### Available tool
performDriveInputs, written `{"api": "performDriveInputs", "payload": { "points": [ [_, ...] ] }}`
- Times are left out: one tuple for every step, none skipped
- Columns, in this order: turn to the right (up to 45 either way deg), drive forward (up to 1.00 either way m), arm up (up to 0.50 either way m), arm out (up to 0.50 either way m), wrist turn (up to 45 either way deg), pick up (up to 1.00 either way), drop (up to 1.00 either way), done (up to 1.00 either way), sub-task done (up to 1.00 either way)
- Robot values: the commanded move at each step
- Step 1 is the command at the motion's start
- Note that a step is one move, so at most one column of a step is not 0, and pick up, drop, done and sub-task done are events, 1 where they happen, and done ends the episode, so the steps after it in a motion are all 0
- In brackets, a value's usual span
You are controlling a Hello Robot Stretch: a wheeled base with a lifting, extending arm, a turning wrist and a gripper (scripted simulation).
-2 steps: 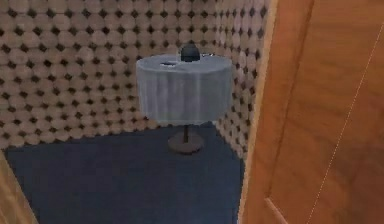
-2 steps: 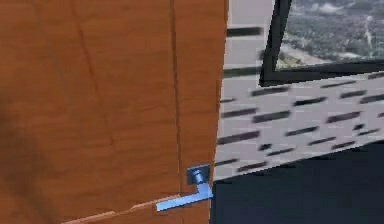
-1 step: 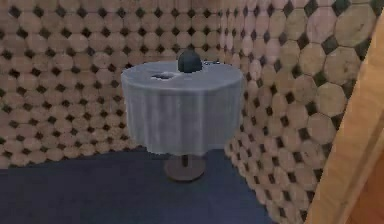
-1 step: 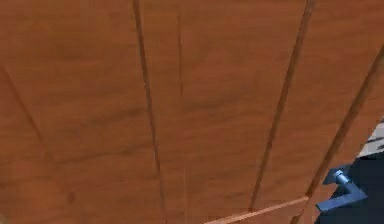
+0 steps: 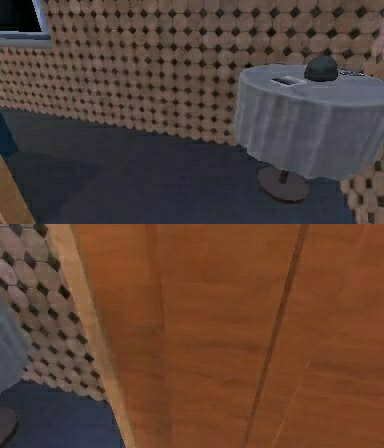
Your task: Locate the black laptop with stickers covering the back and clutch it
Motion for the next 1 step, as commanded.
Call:
{"api": "performDriveInputs", "payload": {
  "points": [
    [0.0, 0.8, 0.0, 0.0, 0.0, 0.0, 0.0, 0.0, 0.0]
  ]
}}
